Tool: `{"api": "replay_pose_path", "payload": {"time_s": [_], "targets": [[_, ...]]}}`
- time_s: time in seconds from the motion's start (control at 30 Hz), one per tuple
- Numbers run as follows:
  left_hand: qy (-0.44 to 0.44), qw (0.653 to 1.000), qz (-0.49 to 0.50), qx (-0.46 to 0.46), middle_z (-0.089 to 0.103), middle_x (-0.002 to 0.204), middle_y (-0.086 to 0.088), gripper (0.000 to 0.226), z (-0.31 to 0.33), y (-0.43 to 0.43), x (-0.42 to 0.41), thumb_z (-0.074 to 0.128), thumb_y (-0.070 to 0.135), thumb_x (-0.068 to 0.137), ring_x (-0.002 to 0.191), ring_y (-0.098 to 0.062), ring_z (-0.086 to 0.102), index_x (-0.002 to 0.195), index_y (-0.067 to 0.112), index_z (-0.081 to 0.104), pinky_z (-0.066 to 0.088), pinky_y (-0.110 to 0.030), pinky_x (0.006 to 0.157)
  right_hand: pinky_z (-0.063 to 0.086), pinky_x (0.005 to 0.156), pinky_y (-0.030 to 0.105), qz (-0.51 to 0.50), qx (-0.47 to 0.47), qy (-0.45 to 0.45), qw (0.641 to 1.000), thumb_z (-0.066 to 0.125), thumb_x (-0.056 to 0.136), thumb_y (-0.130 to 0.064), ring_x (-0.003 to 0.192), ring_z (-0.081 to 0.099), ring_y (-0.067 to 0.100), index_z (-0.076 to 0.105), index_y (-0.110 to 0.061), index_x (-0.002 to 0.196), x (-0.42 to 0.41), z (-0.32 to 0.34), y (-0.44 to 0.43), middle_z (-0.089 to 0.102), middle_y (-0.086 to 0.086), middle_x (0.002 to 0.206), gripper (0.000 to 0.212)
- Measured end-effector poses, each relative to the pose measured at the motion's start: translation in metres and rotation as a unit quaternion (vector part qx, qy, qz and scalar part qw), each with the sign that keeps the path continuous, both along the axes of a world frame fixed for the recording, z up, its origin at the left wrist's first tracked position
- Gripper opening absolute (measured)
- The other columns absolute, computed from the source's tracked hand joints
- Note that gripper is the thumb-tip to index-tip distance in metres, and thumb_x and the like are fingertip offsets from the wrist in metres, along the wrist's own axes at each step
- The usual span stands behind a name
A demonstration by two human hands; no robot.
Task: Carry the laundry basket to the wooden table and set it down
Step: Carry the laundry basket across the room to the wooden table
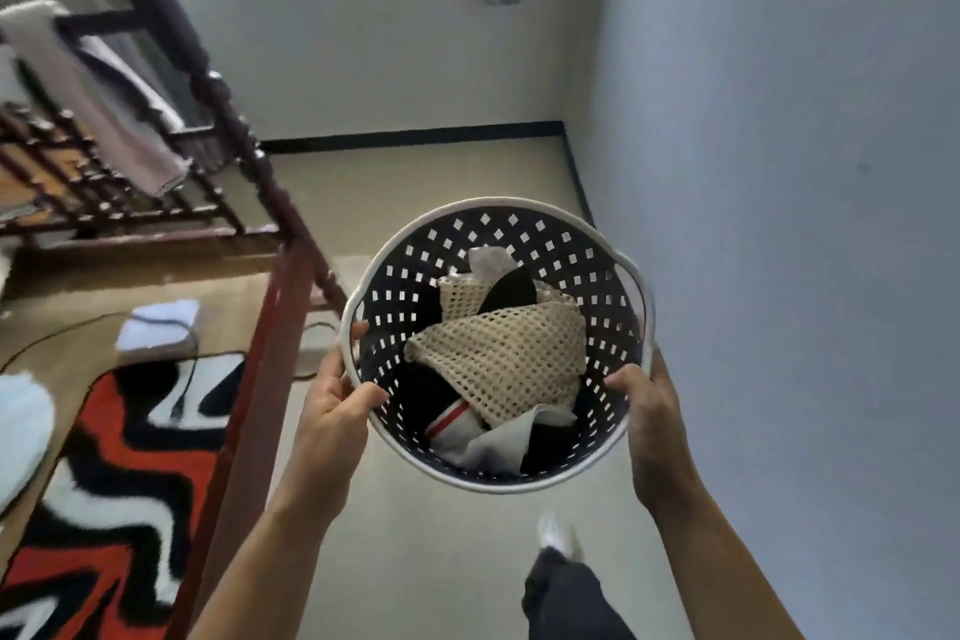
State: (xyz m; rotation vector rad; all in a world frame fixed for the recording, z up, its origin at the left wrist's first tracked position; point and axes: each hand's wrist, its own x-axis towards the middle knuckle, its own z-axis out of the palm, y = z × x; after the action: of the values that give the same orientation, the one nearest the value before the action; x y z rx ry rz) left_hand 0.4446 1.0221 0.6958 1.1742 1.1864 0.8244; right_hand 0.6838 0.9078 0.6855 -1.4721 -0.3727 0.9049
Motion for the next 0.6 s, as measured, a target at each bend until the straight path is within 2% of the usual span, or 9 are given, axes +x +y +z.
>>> {"api": "replay_pose_path", "payload": {"time_s": [0.07, 0.17, 0.27, 0.33, 0.47, 0.53, 0.6], "targets": [[0.006, 1.000, -0.020, 0.005, 0.078, 0.100, 0.001, 0.067, -0.005, 0.033, 0.034, 0.046, -0.015, 0.087, 0.091, -0.011, 0.071, 0.128, 0.036, 0.058, 0.058, -0.023, 0.071, 0.060, 0.081, 0.042, -0.012, -0.003, 0.005, 1.000, 0.046, 0.091, 0.000, 0.094, 0.070, 0.019, 0.066, -0.040, 0.108, 0.029, -0.009, 0.029, 0.075, -0.008, 0.095, 0.049], [0.019, 1.000, -0.008, -0.009, 0.077, 0.102, 0.002, 0.068, -0.009, 0.083, 0.076, 0.046, -0.015, 0.087, 0.096, -0.014, 0.069, 0.135, 0.032, 0.056, 0.058, -0.023, 0.072, 0.057, 0.085, 0.043, 0.001, -0.016, -0.002, 1.000, 0.048, 0.081, -0.009, 0.098, 0.067, 0.020, 0.066, -0.034, 0.118, 0.073, -0.016, 0.083, 0.075, -0.009, 0.098, 0.048], [0.028, 0.999, 0.014, -0.015, 0.074, 0.113, -0.005, 0.067, -0.002, 0.126, 0.100, 0.049, -0.012, 0.088, 0.109, -0.024, 0.066, 0.140, 0.030, 0.053, 0.056, -0.040, 0.090, 0.054, 0.084, 0.041, 0.023, -0.032, 0.005, 0.999, 0.047, 0.078, -0.011, 0.093, 0.064, 0.020, 0.067, -0.031, 0.113, 0.108, -0.012, 0.142, 0.074, -0.012, 0.090, 0.045], [0.027, 0.999, 0.043, -0.019, 0.072, 0.115, -0.007, 0.066, 0.003, 0.155, 0.111, 0.050, -0.011, 0.089, 0.110, -0.027, 0.064, 0.135, 0.036, 0.056, 0.052, -0.047, 0.098, 0.053, 0.079, 0.039, 0.047, -0.040, 0.003, 0.998, 0.047, 0.080, -0.010, 0.087, 0.062, 0.021, 0.067, -0.026, 0.105, 0.125, -0.005, 0.186, 0.071, -0.009, 0.083, 0.036], [0.009, 0.995, 0.092, -0.023, 0.070, 0.119, -0.001, 0.068, 0.009, 0.206, 0.122, 0.049, -0.010, 0.090, 0.111, -0.026, 0.063, 0.122, 0.050, 0.058, 0.050, -0.048, 0.099, 0.052, 0.076, 0.040, 0.094, -0.035, 0.005, 0.995, 0.045, 0.072, -0.016, 0.086, 0.060, 0.022, 0.066, -0.025, 0.100, 0.142, 0.009, 0.269, 0.068, 0.000, 0.085, 0.036], [-0.003, 0.992, 0.120, -0.023, 0.072, 0.114, 0.003, 0.069, 0.008, 0.238, 0.126, 0.050, -0.009, 0.090, 0.107, -0.022, 0.064, 0.117, 0.054, 0.060, 0.050, -0.046, 0.097, 0.050, 0.074, 0.039, 0.115, -0.028, 0.001, 0.993, 0.045, 0.071, -0.015, 0.083, 0.058, 0.021, 0.067, -0.027, 0.103, 0.149, 0.012, 0.316, 0.067, -0.001, 0.083, 0.040], [-0.013, 0.989, 0.148, -0.024, 0.071, 0.118, -0.003, 0.066, 0.004, 0.277, 0.133, 0.055, -0.002, 0.085, 0.108, -0.023, 0.063, 0.114, 0.057, 0.061, 0.050, -0.048, 0.097, 0.049, 0.071, 0.037, 0.144, -0.024, -0.008, 0.989, 0.045, 0.079, -0.011, 0.081, 0.056, 0.020, 0.066, -0.025, 0.112, 0.155, 0.010, 0.367, 0.065, 0.002, 0.086, 0.041]]}}
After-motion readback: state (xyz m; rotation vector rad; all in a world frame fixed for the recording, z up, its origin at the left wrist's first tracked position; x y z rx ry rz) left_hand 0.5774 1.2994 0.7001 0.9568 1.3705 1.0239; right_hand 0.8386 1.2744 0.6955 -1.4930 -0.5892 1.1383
